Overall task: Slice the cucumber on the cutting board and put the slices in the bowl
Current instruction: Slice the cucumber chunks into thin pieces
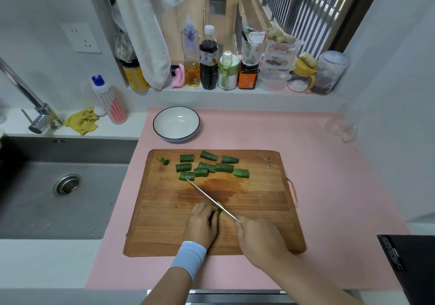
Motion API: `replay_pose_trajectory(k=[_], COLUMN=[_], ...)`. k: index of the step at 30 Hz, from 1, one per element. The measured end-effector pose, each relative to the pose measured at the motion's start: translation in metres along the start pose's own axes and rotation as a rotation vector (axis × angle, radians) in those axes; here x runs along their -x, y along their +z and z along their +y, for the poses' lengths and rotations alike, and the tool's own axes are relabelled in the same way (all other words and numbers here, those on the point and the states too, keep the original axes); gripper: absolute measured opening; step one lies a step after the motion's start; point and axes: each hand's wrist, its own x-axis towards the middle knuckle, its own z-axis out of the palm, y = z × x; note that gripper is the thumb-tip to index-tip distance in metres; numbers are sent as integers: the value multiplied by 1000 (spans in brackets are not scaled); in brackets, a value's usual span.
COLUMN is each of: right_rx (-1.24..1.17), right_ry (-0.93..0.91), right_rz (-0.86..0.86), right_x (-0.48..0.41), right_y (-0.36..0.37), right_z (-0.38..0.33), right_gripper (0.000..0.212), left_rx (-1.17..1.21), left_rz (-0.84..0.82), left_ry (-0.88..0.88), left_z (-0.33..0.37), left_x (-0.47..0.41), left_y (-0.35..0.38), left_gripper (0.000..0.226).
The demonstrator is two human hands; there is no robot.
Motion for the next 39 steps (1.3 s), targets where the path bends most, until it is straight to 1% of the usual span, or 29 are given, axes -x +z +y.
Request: replay_pose_trajectory(k=[6,14,21,27,35,37,39], right_rx=[6,-15,-40,-5,-12,-17,-22], right_ry=[-4,60,68,11,30,35,39], right_rz=[-23,-82,-70,-23,-2,-10,-29], right_x=[3,-17,-18,-6,13,12,7], right_y=[-3,6,5,3,0,-1,0], right_z=[5,-5,-7,-4,9,8,6], right_gripper=[32,30,30,31,33,33,33], left_rx=[4,8,7,11,38,37,41], left_rz=[2,10,15,12,-4,0,15], left_ry=[6,4,3,-1,-17,-15,-11], left_z=[-2,-1,-2,-1,-4,-4,-3], left_x=[1,2,2,3,3,3,3], left_y=[1,2,1,0,2,2,2], left_gripper=[18,18,19,19,18,16,9])
